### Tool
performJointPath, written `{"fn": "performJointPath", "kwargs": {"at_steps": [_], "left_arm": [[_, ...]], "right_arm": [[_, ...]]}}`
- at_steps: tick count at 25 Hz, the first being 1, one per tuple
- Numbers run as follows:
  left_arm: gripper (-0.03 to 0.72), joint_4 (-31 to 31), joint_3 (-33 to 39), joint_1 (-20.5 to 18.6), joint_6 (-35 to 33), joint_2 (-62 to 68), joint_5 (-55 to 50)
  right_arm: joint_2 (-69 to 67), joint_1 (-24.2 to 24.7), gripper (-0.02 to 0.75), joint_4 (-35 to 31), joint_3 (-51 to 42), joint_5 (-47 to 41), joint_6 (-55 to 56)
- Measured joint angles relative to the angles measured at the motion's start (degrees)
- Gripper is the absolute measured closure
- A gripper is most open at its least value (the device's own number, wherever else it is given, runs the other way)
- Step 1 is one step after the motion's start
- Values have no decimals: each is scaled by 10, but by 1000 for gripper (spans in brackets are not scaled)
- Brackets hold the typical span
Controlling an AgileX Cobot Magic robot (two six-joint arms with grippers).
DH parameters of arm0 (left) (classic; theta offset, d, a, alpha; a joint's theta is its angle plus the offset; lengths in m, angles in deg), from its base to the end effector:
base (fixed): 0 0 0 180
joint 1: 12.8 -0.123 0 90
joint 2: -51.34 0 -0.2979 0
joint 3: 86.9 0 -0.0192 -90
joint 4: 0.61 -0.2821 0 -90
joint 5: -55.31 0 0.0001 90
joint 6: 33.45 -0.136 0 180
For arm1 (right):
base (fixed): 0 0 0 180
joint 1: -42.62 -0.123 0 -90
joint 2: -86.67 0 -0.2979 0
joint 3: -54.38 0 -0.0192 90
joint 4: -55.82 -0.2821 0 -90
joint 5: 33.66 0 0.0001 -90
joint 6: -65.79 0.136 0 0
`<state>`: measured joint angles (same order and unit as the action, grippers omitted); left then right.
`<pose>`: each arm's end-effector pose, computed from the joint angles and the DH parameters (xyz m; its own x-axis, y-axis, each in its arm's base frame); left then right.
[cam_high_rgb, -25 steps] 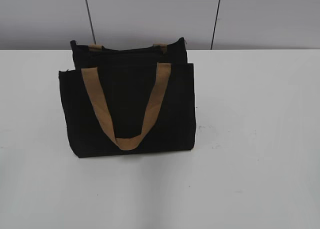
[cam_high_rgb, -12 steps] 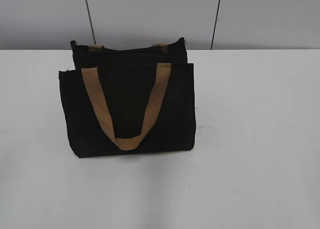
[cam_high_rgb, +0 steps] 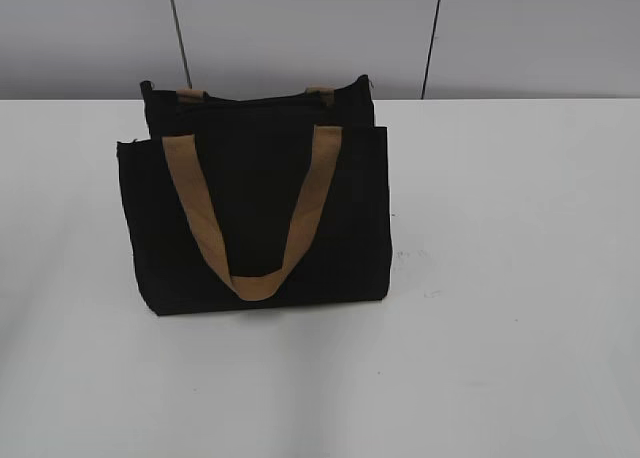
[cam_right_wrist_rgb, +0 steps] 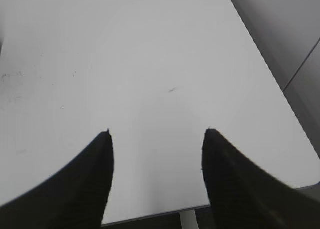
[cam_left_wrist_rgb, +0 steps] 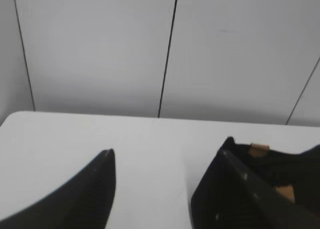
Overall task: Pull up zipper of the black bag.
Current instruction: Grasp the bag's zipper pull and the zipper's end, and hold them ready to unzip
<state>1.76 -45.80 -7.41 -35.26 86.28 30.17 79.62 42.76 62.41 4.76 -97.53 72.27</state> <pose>0.1574 -0.0173 0.3539 -0.1934 0.0124 -0.9810 0.1099 0.9939 -0.0091 0.0461 -0.0141 0.2621 -0.4992 0.0631 -0.8642 0.1226 0.9925 0.0017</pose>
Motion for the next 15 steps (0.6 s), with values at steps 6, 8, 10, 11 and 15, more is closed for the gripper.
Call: {"fn": "performJointPath", "kwargs": {"at_steps": [6,8,10,11,15], "left_arm": [[222,3,51,36,-1,134,240],[222,5,70,50,-2,188,326],[222,-1,87,66,-2,258,397],[222,-6,94,74,-2,282,432],[222,-19,109,102,3,385,525]], "right_arm": [[0,0,296,0,0,0,0],[0,0,296,0,0,0,0],[0,0,296,0,0,0,0],[0,0,296,0,0,0,0],[0,0,296,0,0,0,0]]}}
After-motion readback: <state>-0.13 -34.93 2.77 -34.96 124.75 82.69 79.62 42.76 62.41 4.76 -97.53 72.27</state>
